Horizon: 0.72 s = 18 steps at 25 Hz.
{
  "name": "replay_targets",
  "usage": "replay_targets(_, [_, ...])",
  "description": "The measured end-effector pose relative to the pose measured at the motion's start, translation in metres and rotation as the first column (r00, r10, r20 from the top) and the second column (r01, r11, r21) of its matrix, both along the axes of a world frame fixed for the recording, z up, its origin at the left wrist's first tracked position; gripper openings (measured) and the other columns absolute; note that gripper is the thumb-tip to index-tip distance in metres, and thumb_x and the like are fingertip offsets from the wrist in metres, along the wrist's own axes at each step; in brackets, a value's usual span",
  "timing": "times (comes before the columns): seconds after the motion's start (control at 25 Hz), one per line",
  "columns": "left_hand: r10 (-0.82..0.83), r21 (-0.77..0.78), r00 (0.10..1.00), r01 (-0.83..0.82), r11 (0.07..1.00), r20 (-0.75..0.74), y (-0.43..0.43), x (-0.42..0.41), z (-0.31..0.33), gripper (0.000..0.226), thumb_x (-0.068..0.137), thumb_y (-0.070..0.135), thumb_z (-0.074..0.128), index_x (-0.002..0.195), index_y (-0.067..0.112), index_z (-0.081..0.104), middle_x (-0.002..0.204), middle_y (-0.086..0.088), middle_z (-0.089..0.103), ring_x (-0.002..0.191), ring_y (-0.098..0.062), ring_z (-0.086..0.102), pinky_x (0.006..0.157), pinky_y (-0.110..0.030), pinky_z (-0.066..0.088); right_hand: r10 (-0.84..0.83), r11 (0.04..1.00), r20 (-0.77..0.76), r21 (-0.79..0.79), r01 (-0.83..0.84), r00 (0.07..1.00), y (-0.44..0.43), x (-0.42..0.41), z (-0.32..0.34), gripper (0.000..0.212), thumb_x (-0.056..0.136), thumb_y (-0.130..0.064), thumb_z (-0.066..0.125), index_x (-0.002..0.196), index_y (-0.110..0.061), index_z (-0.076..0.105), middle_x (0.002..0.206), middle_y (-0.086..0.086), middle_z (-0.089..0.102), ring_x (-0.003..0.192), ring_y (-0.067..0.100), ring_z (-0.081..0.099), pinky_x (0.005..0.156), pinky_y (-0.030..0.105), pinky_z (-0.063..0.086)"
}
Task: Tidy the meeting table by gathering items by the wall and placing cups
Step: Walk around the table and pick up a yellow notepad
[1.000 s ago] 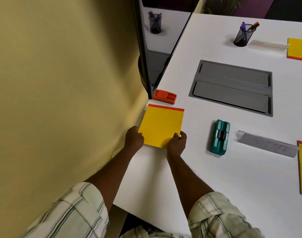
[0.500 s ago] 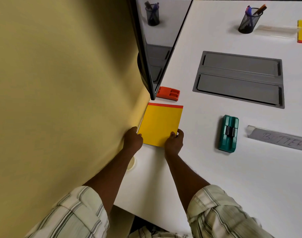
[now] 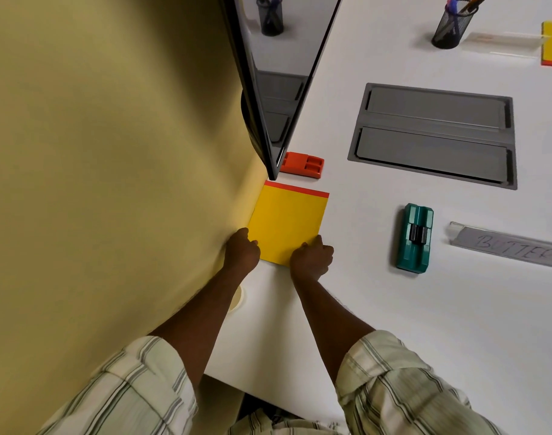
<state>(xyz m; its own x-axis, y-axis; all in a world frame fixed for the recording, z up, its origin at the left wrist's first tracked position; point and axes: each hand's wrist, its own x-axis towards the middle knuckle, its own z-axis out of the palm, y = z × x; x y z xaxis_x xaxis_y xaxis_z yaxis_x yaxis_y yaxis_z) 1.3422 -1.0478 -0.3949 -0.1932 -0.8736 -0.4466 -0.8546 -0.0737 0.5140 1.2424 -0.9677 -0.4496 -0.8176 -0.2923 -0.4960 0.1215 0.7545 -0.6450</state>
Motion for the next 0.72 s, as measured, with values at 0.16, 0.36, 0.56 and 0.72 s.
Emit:
replay_targets(0.16, [-0.046, -0.004, 0.999, 0.046, 0.999, 0.002, 0.004, -0.004, 0.0, 0.047, 0.094, 0.008, 0.05, 0.14, 0.003, 0.039, 0.144, -0.016, 0.043, 0.131, -0.032, 0.043, 0.104, -0.037, 0.038, 0.062, 0.996, -0.006, 0.057, -0.061, 0.998, 0.004, -0.001, -0.002, 0.046, 0.097, -0.02, 0.044, 0.142, -0.015, 0.039, 0.13, 0.015, 0.041, 0.123, 0.034, 0.039, 0.102, 0.046, 0.034])
replay_targets(0.36, [-0.089, -0.017, 0.996, 0.089, 0.996, 0.004, 0.01, -0.015, 0.002, 0.046, 0.095, 0.009, 0.049, 0.14, 0.003, 0.04, 0.145, -0.016, 0.042, 0.132, -0.032, 0.042, 0.104, -0.037, 0.037, 0.049, 0.998, -0.029, 0.029, -0.048, 0.998, 0.01, -0.006, -0.001, 0.035, 0.095, -0.02, 0.047, 0.128, -0.01, 0.049, 0.127, 0.014, 0.044, 0.12, 0.033, 0.04, 0.098, 0.046, 0.036])
replay_targets(0.56, [-0.149, -0.03, 0.988, 0.148, 0.989, -0.037, 0.029, -0.035, 0.004, 0.044, 0.095, 0.011, 0.051, 0.138, 0.006, 0.044, 0.143, -0.016, 0.045, 0.129, -0.033, 0.045, 0.101, -0.04, 0.042, 0.014, 0.998, -0.137, -0.065, -0.023, 0.991, 0.03, -0.024, 0.002, 0.038, 0.095, -0.02, 0.05, 0.131, -0.01, 0.047, 0.129, 0.012, 0.045, 0.122, 0.032, 0.041, 0.1, 0.045, 0.036])
replay_targets(0.72, [-0.246, -0.102, 0.964, 0.236, 0.966, -0.105, 0.045, -0.05, 0.005, 0.037, 0.096, 0.013, 0.05, 0.133, 0.009, 0.052, 0.139, -0.013, 0.051, 0.127, -0.029, 0.048, 0.096, -0.032, 0.043, -0.036, 0.989, -0.316, -0.145, -0.01, 0.948, 0.051, -0.04, 0.008, 0.036, 0.094, -0.022, 0.052, 0.128, -0.01, 0.05, 0.123, 0.009, 0.051, 0.115, 0.027, 0.046, 0.097, 0.039, 0.04])
